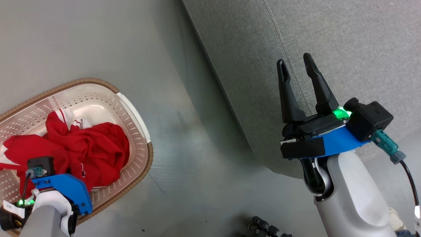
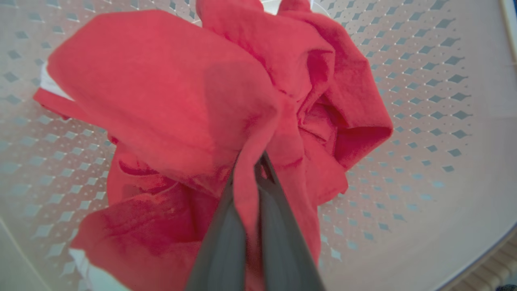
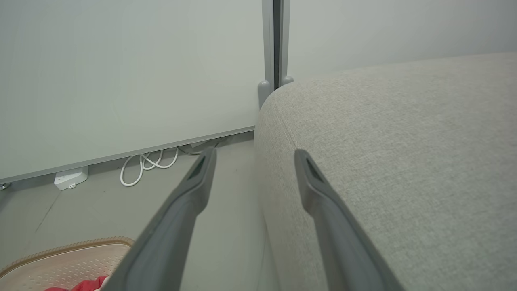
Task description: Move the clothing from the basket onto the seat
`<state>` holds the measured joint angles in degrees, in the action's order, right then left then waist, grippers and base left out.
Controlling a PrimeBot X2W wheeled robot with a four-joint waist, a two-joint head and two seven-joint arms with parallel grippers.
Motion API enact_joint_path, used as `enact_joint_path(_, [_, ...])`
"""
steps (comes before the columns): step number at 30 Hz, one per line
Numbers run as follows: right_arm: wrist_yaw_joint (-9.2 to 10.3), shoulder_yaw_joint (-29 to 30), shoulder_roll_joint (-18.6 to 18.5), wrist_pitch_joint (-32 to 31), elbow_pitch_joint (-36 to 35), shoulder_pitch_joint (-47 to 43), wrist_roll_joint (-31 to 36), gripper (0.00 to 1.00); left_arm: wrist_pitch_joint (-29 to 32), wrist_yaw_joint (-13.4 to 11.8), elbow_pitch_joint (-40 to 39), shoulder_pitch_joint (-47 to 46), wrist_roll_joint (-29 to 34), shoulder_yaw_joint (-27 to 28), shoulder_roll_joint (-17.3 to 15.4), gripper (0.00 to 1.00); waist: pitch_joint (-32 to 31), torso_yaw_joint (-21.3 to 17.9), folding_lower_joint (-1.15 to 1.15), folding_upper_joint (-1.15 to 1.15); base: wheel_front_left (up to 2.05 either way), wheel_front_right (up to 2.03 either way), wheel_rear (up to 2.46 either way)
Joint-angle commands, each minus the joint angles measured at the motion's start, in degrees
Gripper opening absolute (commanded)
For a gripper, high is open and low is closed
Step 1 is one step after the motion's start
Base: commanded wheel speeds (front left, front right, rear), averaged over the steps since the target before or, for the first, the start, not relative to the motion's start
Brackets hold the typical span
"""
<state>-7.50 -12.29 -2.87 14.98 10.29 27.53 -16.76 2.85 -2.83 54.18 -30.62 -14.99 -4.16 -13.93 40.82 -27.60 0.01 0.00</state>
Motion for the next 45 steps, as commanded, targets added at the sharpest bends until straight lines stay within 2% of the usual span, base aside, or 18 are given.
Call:
enact_joint_path(1, [0.02, 0.2, 0.0, 0.3, 0.0, 0.1, -0.1, 1.00, -0.4, 0.2, 0.5, -0.2, -0.2, -0.2, 0.1, 0.00, -0.4, 0.4, -0.01, 0.00, 0.00, 0.00, 0.00])
enact_joint_path(9, [0.02, 0.0, 0.0, 0.3, 0.4, 0.3, 1.0, 1.00, -2.0, 0.2, 2.5, -0.4, -1.2, -0.6, 1.6, 0.00, -2.0, 1.4, -0.01, 0.00, 0.00, 0.00, 0.00])
enact_joint_path(14, [0.02, -0.1, 0.0, 0.3, 2.1, -0.4, 3.1, 1.00, -3.2, 1.1, 4.5, 0.5, -1.5, -1.3, 3.1, 0.00, -5.6, 2.6, -0.01, 0.00, 0.00, 0.00, 0.00])
enact_joint_path(24, [0.02, -1.3, -0.1, 0.1, 9.6, -4.3, 9.5, 1.00, -7.1, 4.3, 9.2, 0.5, -2.4, -3.9, 8.3, 0.00, -20.4, 9.1, -0.01, 0.00, 0.00, 0.00, 0.00])
enact_joint_path(30, [0.02, -1.3, 0.0, -1.0, 11.8, -7.6, 11.1, 1.00, -6.9, 6.6, 11.4, -1.4, -1.8, -7.6, 10.5, 0.00, -29.0, 14.2, -0.01, 0.00, 0.00, 0.00, 0.00])
enact_joint_path(33, [0.02, -1.3, -0.1, -2.3, 12.0, -9.6, 11.8, 1.00, -7.3, 8.0, 11.0, -2.5, -1.9, -10.1, 10.8, 0.00, -32.4, 16.6, -0.01, 0.00, 0.00, 0.00, 0.00])
enact_joint_path(36, [0.02, -1.4, -0.1, -3.5, 11.3, -11.6, 12.3, 1.00, -7.1, 9.4, 8.4, -3.2, -4.7, -14.3, 11.0, 0.00, -35.2, 18.5, -0.01, 0.00, 0.00, 0.00, 0.00])
enact_joint_path(45, [0.02, -2.5, -0.1, -6.7, 9.1, -15.4, 12.2, 1.00, -5.6, 10.2, -5.3, -6.4, -16.7, -28.8, 11.0, 0.00, -40.7, 21.7, -0.01, 0.00, 0.00, 0.00, 0.00])
